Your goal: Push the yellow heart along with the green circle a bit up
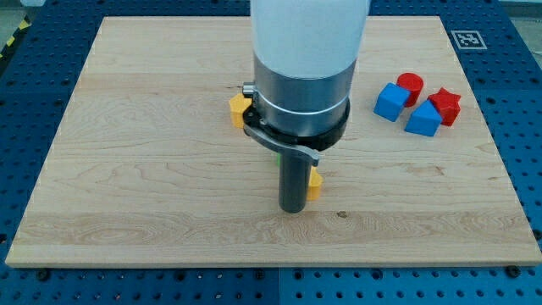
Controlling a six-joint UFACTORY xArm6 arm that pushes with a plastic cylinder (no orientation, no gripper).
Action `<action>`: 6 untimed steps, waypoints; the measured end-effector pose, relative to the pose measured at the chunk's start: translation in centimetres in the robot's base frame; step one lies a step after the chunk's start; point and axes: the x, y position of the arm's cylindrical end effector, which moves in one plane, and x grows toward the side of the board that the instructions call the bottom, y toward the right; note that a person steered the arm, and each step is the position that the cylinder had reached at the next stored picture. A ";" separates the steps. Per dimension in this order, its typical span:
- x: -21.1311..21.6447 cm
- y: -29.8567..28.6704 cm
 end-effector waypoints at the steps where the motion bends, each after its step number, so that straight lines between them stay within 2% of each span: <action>1: -0.2 2.9; 2: -1.4 5.5; 3: -2.1 5.5; 4: -0.8 5.5; 5: 0.3 4.7; 6: -2.2 1.9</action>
